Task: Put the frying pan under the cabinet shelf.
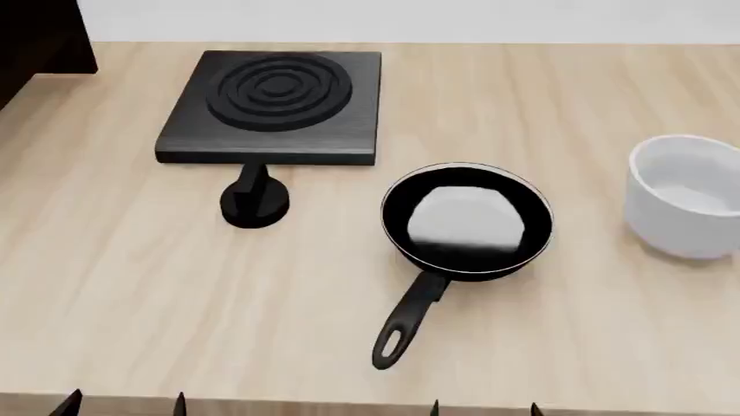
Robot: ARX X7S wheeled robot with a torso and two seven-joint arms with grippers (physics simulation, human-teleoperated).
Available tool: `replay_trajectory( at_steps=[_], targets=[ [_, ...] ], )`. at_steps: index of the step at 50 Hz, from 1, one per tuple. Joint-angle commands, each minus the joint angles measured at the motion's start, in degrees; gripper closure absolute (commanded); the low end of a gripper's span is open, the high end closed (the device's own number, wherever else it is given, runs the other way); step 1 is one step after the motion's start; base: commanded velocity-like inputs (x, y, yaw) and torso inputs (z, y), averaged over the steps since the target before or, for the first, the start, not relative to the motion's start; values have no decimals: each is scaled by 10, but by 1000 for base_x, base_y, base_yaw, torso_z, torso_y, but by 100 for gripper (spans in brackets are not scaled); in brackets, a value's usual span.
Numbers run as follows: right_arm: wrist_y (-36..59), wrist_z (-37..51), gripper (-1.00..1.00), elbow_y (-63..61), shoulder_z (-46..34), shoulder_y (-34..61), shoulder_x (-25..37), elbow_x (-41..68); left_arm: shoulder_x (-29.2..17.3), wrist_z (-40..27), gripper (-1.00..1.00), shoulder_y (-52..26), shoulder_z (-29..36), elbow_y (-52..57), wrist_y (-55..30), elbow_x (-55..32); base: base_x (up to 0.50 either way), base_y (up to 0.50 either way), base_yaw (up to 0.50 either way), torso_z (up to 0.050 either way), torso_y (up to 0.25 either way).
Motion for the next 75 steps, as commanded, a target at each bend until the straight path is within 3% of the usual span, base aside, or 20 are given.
replay_trajectory(
  at_steps=[1, 2, 9, 45, 68, 75],
  targets=[
    [0, 7, -100, 0, -7, 0, 5, 5, -6, -6, -100, 0, 6, 0, 0, -6, 0, 0, 0, 0, 0],
    [10, 6, -100, -35, -22, -11, 8, -25, -14, 4, -100, 23, -11, 69, -6, -14, 0, 0, 0, 50, 51],
    [27, 20, -100, -56, -46, -13, 23, -20, -30, -11, -100, 53, -6, 146, -44, -21, 0, 0, 0, 50, 53],
    [100, 70, -100, -201, -56, -52, 68, -23, -77, -64, -100, 92, 40, 235, -81, 40, 0, 0, 0, 50, 52],
    [96, 85, -100, -190, -69, -45, 86, -24, -89, -78, -100, 90, 56, 243, -100, 46, 0, 0, 0, 50, 52],
    [97, 90, -100, -196, -78, -47, 92, -33, -92, -83, -100, 90, 60, 243, -101, 47, 20, 500, 0, 50, 53]
  ],
)
